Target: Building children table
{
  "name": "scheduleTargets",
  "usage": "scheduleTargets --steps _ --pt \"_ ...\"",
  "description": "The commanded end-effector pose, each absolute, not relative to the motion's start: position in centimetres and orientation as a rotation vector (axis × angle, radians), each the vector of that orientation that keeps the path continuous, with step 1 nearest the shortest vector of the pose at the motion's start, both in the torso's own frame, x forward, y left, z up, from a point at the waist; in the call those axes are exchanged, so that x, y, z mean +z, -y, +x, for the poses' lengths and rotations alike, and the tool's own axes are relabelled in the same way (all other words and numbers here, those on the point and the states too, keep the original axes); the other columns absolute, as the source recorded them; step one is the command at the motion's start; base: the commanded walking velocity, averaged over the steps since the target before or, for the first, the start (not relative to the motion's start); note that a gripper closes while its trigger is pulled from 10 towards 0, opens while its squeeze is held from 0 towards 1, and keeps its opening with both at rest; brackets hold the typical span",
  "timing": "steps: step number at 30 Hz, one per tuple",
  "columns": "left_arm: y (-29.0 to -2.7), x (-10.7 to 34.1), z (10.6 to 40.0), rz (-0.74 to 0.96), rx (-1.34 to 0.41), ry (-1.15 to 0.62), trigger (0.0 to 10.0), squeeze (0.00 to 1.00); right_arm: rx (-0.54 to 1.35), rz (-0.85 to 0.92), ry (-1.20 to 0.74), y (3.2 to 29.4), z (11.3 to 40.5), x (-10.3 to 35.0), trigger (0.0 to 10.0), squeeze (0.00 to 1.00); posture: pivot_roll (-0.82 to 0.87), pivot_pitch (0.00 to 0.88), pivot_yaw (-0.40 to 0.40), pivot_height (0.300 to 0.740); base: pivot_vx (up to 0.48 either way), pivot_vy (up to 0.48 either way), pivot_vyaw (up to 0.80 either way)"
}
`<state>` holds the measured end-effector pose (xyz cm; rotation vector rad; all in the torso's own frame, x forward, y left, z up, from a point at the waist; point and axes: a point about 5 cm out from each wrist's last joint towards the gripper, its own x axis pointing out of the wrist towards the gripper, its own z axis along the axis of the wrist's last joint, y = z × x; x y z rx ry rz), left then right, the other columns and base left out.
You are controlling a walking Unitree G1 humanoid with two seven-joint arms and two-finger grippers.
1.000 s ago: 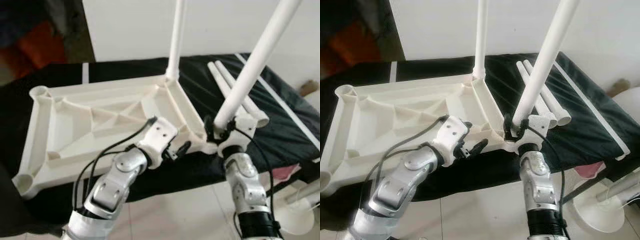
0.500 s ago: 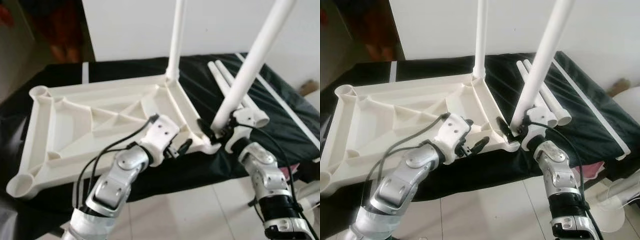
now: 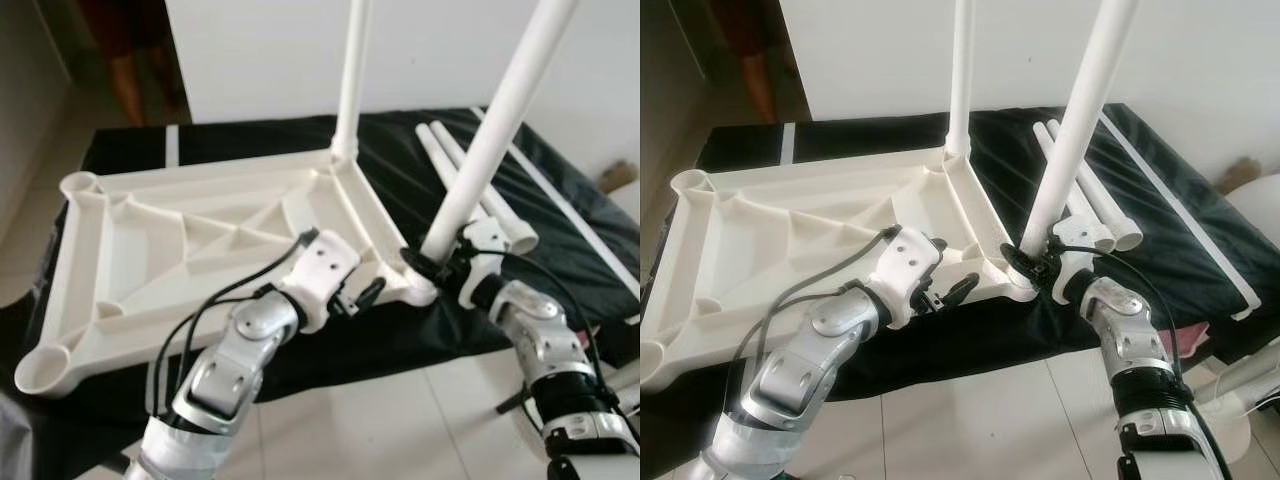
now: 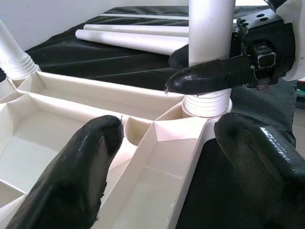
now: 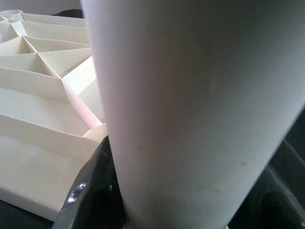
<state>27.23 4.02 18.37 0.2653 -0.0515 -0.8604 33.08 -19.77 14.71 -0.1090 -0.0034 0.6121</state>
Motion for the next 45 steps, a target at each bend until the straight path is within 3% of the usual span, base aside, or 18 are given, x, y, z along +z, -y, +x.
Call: scheduleTargets --steps 1,5,6,14,30,45 --pt "-4.1 18.3 27.4 0.257 -0.825 0.053 10.0 0.0 0.616 -0.115 -0.019 20.1 33.0 14.3 0.0 0.0 0.03 0.055 -0.045 0.74 0.0 0.0 0.0" --pt "-4.1 18.3 27.3 0.256 -0.829 0.051 10.0 0.0 0.598 -0.107 -0.025 20.4 33.0 13.9 0.0 0.0 0.02 0.056 -0.044 0.74 0.0 0.0 0.0" --pt "-4.1 18.3 27.3 0.256 -0.83 0.05 10.0 0.0 0.587 -0.098 -0.028 20.4 33.1 13.9 10.0 0.0 0.02 0.056 -0.046 0.74 0.0 0.0 0.0" --pt "-4.0 18.2 27.3 0.254 -0.83 0.047 10.0 0.0 0.522 -0.053 -0.017 20.2 33.3 13.9 10.0 0.0 0.02 0.057 -0.051 0.74 0.0 0.0 0.0" --pt "-3.9 18.0 27.3 0.25 -0.828 0.041 10.0 0.0 0.212 0.034 -0.034 19.3 33.1 13.6 10.0 0.0 0.02 0.06 -0.061 0.74 0.0 0.0 0.0" --pt "-4.3 17.9 27.3 0.262 -0.824 0.038 10.0 0.0 -0.244 0.22 -0.024 15.6 30.7 13.5 10.0 0.0 0.04 0.043 -0.062 0.74 0.0 0.0 0.0"
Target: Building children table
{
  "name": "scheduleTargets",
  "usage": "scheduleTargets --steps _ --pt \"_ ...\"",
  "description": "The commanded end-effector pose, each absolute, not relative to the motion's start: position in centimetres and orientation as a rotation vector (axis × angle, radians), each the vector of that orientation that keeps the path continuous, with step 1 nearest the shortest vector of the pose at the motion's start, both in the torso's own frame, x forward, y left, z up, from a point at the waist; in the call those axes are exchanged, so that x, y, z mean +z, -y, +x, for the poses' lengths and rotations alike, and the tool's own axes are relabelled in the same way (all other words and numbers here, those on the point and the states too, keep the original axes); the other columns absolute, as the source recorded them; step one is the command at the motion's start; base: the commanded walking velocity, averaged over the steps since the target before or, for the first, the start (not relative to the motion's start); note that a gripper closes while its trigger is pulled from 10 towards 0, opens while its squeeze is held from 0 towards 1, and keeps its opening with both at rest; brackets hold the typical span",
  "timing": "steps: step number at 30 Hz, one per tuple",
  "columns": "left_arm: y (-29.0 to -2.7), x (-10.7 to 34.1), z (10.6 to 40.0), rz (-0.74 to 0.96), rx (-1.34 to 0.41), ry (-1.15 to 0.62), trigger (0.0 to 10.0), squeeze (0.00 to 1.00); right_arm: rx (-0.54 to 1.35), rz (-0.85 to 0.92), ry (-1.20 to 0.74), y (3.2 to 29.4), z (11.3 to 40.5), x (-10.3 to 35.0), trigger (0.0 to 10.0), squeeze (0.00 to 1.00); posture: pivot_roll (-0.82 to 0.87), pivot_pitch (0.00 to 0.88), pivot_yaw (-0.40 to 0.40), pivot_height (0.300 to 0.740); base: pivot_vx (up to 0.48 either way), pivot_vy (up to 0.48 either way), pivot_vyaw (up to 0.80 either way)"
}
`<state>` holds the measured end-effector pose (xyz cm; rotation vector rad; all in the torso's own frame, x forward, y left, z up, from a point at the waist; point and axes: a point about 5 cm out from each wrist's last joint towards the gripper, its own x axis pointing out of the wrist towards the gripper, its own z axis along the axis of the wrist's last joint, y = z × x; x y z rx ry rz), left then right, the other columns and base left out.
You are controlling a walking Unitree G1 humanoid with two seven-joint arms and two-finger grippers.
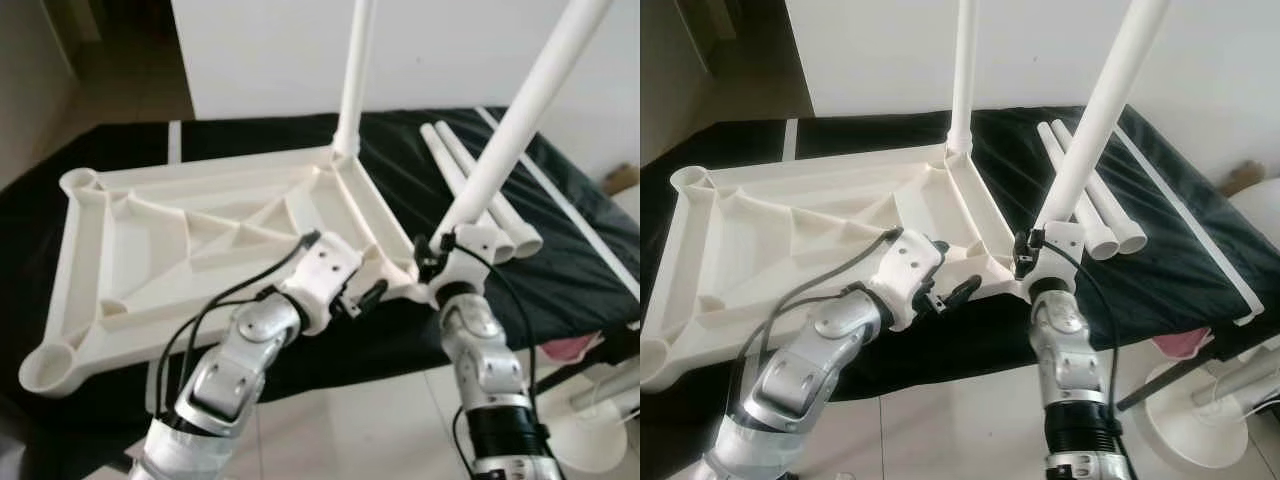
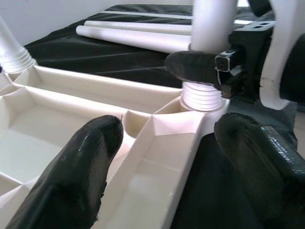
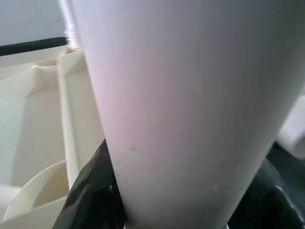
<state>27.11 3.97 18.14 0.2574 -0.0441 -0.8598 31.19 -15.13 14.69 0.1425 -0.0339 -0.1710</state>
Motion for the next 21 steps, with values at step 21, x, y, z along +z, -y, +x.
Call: scheduleTargets --steps 21 --pt "-4.88 18.29 27.44 0.238 -0.821 0.037 10.0 0.0 -0.269 0.194 0.004 14.93 30.31 14.44 10.0 0.0 0.04 0.032 -0.057 0.74 0.0 0.0 0.0"
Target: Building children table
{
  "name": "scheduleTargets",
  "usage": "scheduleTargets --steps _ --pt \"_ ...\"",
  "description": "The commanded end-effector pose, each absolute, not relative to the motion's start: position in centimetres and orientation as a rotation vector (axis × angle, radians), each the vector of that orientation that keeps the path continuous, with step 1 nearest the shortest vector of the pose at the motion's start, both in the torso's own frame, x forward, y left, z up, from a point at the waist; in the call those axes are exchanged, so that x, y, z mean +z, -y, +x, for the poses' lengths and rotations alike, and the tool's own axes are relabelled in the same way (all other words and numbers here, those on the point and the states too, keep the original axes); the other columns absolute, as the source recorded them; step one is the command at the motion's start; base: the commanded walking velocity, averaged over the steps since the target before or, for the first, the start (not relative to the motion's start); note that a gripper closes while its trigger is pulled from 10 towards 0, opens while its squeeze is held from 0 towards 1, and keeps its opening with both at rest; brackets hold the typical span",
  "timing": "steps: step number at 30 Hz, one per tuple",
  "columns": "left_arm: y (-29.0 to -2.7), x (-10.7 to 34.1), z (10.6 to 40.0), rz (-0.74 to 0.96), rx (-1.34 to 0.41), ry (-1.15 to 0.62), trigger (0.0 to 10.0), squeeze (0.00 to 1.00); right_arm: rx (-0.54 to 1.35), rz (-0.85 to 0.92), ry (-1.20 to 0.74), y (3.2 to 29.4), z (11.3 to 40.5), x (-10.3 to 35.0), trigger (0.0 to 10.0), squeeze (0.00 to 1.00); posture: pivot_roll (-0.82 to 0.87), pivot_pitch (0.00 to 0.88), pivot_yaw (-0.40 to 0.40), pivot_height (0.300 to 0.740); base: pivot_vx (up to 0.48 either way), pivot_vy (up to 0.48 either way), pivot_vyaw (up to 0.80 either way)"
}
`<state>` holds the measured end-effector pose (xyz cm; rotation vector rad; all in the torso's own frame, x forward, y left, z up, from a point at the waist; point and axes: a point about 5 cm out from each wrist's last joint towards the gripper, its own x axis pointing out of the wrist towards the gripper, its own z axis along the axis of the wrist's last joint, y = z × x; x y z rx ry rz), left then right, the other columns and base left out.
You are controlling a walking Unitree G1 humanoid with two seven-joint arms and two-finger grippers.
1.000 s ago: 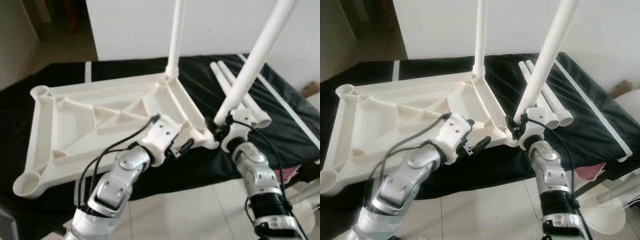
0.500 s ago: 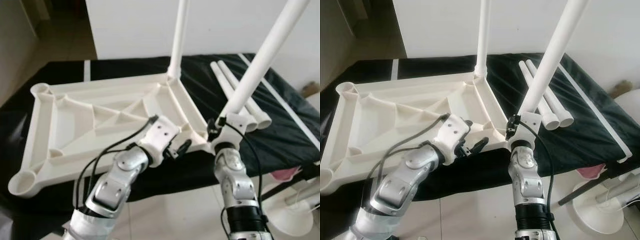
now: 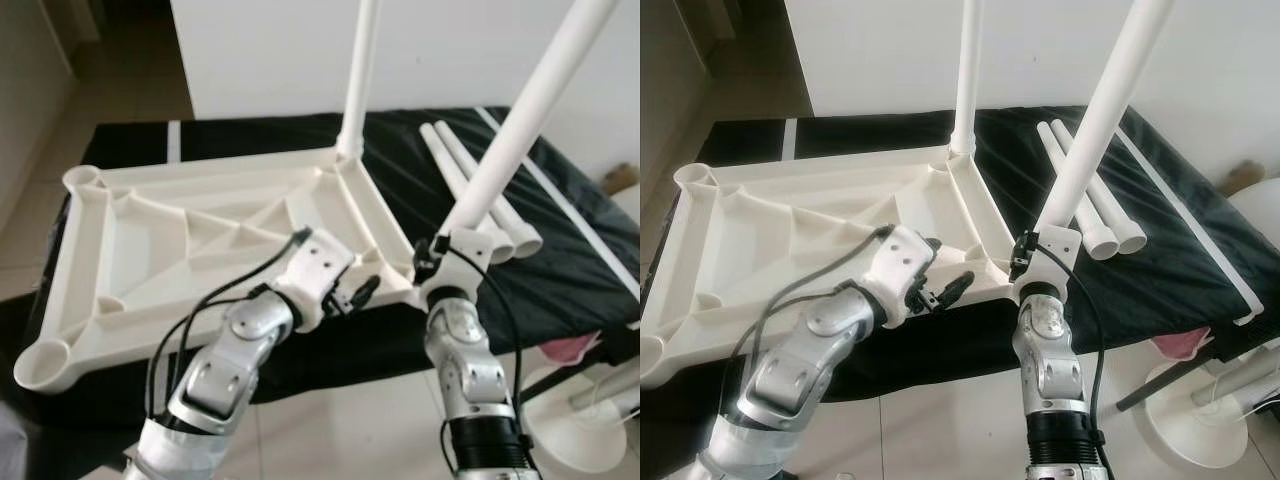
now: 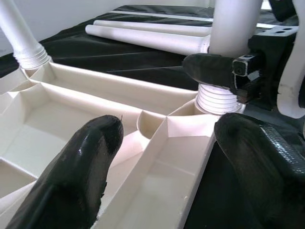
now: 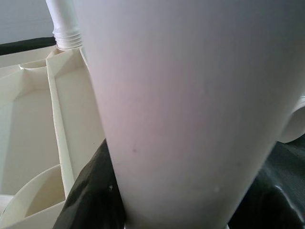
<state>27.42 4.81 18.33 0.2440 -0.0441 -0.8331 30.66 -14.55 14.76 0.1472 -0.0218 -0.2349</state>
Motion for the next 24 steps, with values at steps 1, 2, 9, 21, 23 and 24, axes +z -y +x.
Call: scheduleTargets --steps 1,2,9,21,23,24 --pt "-4.9 18.4 27.5 0.219 -0.814 0.038 10.0 0.0 -0.272 0.201 0.005 15.1 30.3 14.5 10.0 1.0 0.04 0.032 -0.057 0.74 0.0 0.0 0.0" --pt "-4.9 18.4 27.5 0.219 -0.814 0.038 10.0 0.0 -0.272 0.201 0.005 15.1 30.3 14.5 10.0 1.0 0.04 0.032 -0.057 0.74 0.0 0.0 0.0" --pt "-5.0 18.8 27.5 0.198 -0.812 0.041 10.0 0.0 -0.25 0.206 0.027 14.9 30.4 14.8 10.0 1.0 0.04 0.039 -0.056 0.74 0.0 0.0 0.0" --pt "-5.2 18.9 27.8 0.209 -0.81 0.039 10.0 0.0 -0.051 0.181 0.069 15.7 30.4 15.5 10.0 0.0 0.03 0.046 -0.048 0.74 0.0 0.0 0.0" --pt "-5.1 18.9 27.8 0.213 -0.812 0.039 10.0 0.0 -0.016 0.187 0.069 15.9 30.4 15.5 10.0 0.0 0.03 0.046 -0.048 0.74 0.0 0.0 0.0" --pt "-5.1 18.8 27.8 0.218 -0.814 0.038 10.0 0.0 0.035 0.176 0.075 16.0 30.4 15.6 10.0 0.0 0.03 0.048 -0.048 0.74 0.0 0.0 0.0"
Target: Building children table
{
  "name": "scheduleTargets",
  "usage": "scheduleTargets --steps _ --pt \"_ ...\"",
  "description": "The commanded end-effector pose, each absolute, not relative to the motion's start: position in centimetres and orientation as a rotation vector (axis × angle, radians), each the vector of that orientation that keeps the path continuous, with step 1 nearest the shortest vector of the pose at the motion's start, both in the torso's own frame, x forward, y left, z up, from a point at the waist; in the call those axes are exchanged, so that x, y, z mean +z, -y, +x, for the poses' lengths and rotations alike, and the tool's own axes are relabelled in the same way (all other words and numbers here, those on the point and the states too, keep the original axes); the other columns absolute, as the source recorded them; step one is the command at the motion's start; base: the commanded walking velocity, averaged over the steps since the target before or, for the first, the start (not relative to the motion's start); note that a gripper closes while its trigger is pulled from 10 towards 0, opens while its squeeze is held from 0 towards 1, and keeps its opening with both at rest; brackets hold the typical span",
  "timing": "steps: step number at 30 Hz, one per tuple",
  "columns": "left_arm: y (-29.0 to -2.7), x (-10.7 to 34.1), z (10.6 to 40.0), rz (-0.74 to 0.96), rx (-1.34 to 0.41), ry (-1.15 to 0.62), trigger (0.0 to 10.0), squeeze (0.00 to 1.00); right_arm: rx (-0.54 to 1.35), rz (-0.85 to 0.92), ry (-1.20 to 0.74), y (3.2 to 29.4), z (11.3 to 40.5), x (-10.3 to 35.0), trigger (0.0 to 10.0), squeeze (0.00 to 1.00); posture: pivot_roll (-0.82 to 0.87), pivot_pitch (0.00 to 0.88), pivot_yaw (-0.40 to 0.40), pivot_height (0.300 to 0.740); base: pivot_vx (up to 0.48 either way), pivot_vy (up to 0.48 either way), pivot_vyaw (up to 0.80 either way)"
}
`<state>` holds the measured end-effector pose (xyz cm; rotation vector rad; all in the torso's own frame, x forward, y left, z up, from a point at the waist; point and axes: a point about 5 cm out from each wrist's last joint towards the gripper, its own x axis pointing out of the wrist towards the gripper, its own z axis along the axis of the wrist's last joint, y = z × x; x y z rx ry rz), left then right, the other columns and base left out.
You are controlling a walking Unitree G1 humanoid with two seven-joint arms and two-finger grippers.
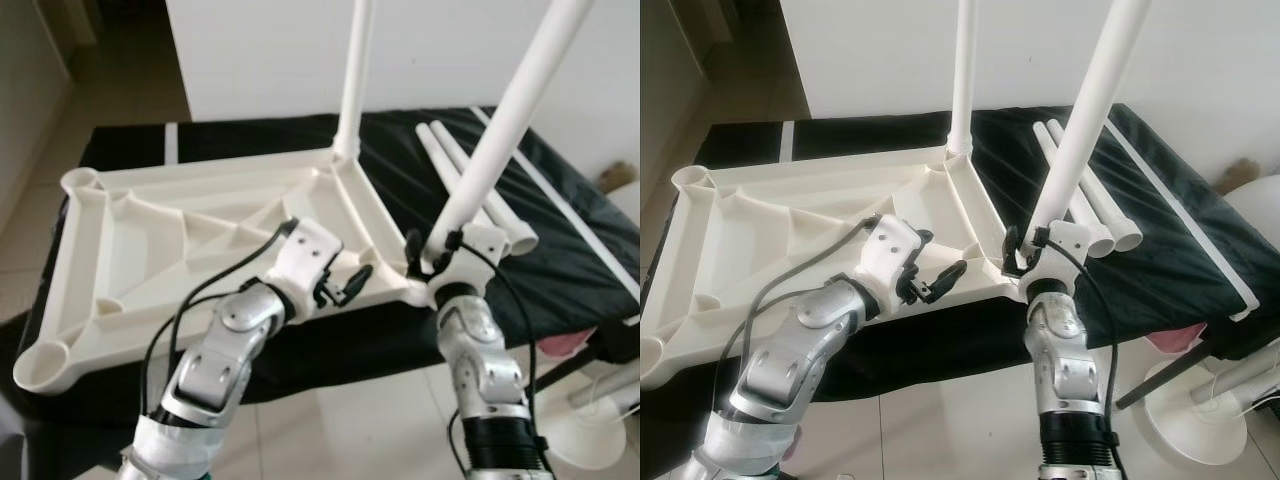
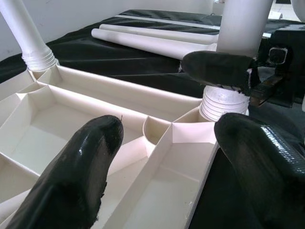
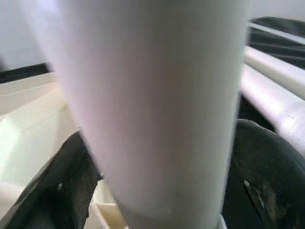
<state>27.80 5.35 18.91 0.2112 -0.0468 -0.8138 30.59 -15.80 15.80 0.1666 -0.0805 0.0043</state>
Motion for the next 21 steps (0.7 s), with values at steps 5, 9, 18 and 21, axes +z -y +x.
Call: scheduleTargets --steps 5,9,18,21 --pt "-4.7 18.5 27.7 0.26 -0.83 0.04 10.0 0.0 0.161 0.098 0.09 17.0 30.8 15.9 10.0 0.0 0.03 0.047 -0.045 0.74 0.0 0.0 0.0" --pt "-4.5 18.2 27.6 0.289 -0.841 0.054 10.0 0.0 0.2 0.061 0.088 17.6 31.1 15.9 10.0 0.0 0.02 0.043 -0.042 0.74 0.0 0.0 0.0" --pt "-4.4 17.4 27.7 0.313 -0.844 0.044 10.0 0.0 0.387 -0.041 0.051 18.2 31.7 14.9 10.0 0.0 0.01 0.031 -0.03 0.74 0.0 0.0 0.0" --pt "-4.1 17.4 27.9 0.317 -0.858 0.054 10.0 0.0 0.474 -0.077 0.042 17.8 32.5 14.8 10.0 0.0 -0.01 0.017 -0.026 0.74 0.0 0.0 0.0"
